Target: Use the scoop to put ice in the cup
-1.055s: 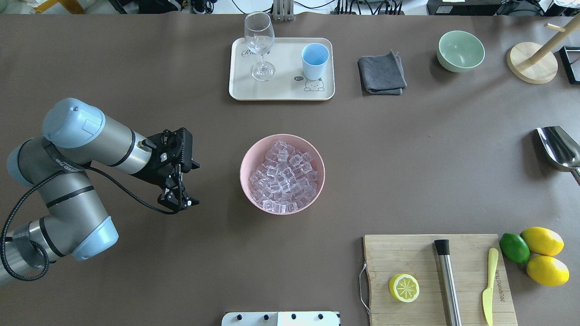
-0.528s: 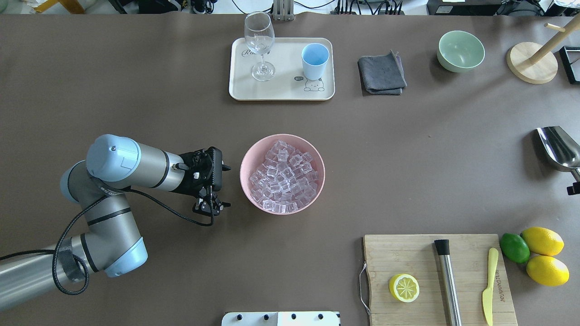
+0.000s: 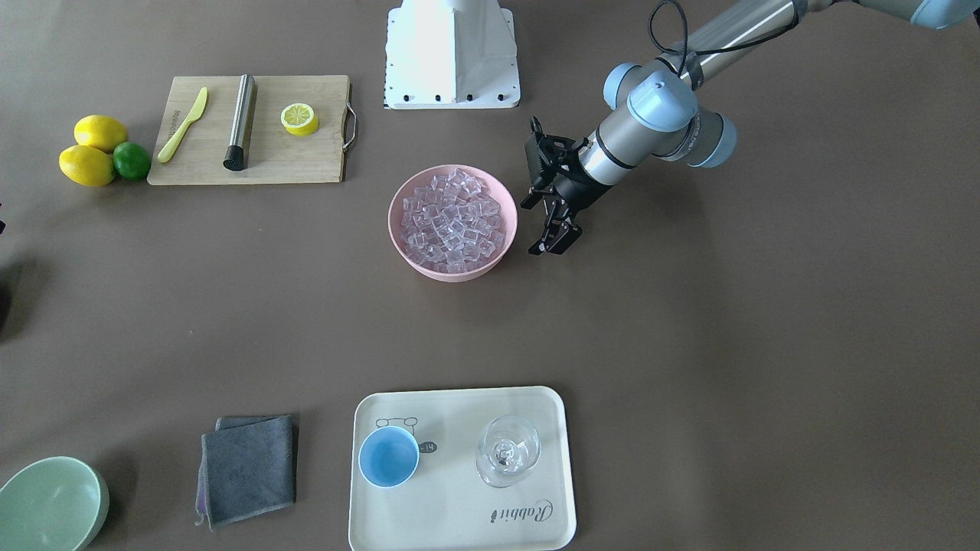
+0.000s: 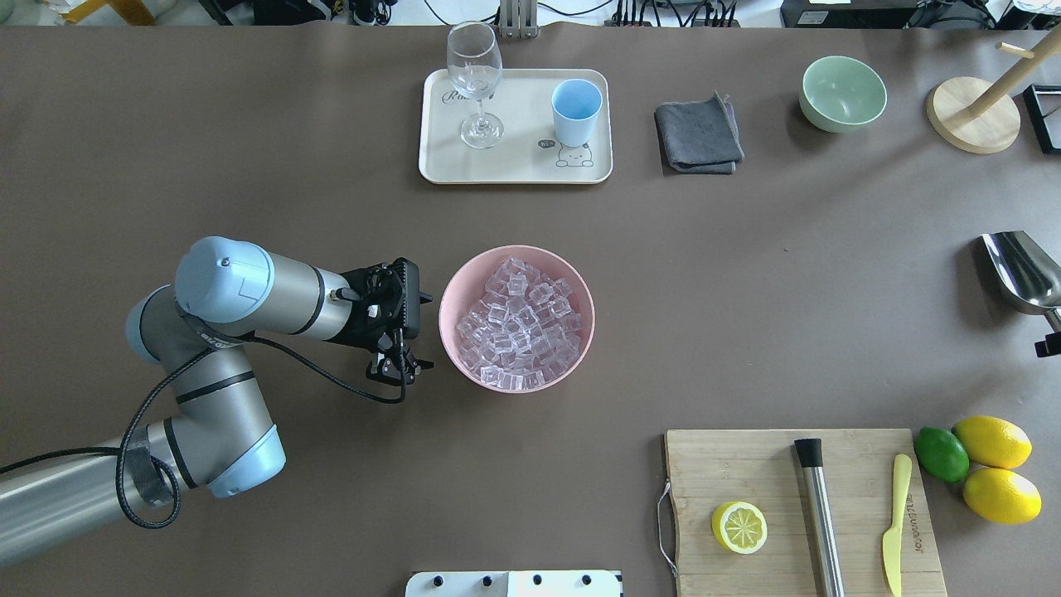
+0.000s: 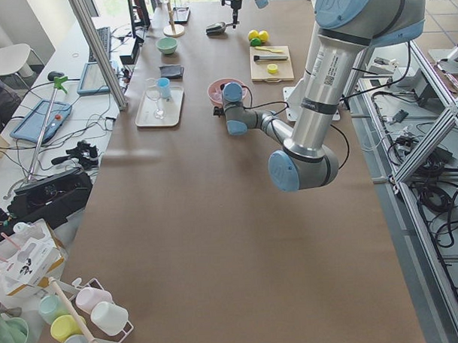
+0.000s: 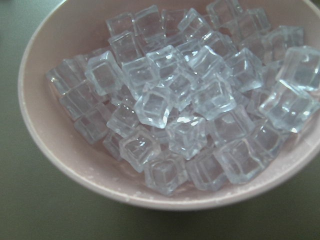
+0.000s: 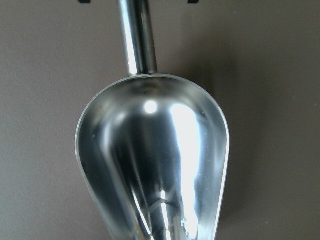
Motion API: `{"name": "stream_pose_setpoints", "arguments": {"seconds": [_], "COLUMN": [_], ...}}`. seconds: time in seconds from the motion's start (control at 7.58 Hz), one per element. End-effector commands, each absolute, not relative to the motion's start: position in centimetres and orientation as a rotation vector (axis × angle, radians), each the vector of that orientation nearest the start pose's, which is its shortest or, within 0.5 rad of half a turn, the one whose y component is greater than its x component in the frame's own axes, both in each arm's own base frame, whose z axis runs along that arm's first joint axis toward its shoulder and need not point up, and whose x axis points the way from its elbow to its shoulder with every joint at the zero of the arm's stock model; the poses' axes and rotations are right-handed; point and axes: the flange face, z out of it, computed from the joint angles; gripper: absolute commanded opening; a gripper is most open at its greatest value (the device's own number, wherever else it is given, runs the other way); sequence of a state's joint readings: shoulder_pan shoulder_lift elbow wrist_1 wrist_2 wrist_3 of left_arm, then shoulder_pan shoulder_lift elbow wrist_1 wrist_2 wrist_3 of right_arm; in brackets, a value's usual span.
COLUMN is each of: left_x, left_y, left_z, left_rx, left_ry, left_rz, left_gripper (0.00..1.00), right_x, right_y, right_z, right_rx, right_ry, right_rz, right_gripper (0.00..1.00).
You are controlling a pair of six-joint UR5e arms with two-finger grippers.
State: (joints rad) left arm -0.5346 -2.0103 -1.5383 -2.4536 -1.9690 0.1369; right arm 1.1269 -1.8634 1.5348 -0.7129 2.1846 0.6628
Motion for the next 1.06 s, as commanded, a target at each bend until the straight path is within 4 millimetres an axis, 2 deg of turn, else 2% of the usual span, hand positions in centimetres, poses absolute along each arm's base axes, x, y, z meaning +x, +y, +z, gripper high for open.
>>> {"name": "stream_pose_setpoints", "arguments": {"seconds": [0.0,0.13,0.26,0.53,0.66,0.92], "left_x": [52.4,52.7,53.2,53.3,53.2,52.8], "left_y": [-42.1,-42.3,-42.6,-42.5,-42.4,-42.0], "left_z": [31.7,30.9,30.5,30.6,31.0,31.7], "left_rx": [1.053,1.062,1.062,1.053,1.05,1.059], "left_ry": [0.944,0.95,0.951,0.964,0.965,0.972], "left_rz": [1.208,1.204,1.203,1.191,1.192,1.194], "left_gripper": [0.99,0.99,0.99,0.99,0.99,0.99], "right_x": [-9.3,-9.3,-9.3,-9.3,-9.4,-9.9], "right_y": [-37.1,-37.1,-37.1,-37.2,-37.5,-38.4], "right_z": [71.7,71.7,71.6,70.9,68.7,58.4], "right_rx": [0.12,0.122,0.125,0.146,0.172,0.147], "right_ry": [-0.781,-0.781,-0.781,-0.788,-0.807,-0.819], "right_rz": [0.038,0.034,0.028,-0.003,-0.02,-0.041], "right_gripper": [0.3,0.07,0.0,0.0,0.0,0.0]}}
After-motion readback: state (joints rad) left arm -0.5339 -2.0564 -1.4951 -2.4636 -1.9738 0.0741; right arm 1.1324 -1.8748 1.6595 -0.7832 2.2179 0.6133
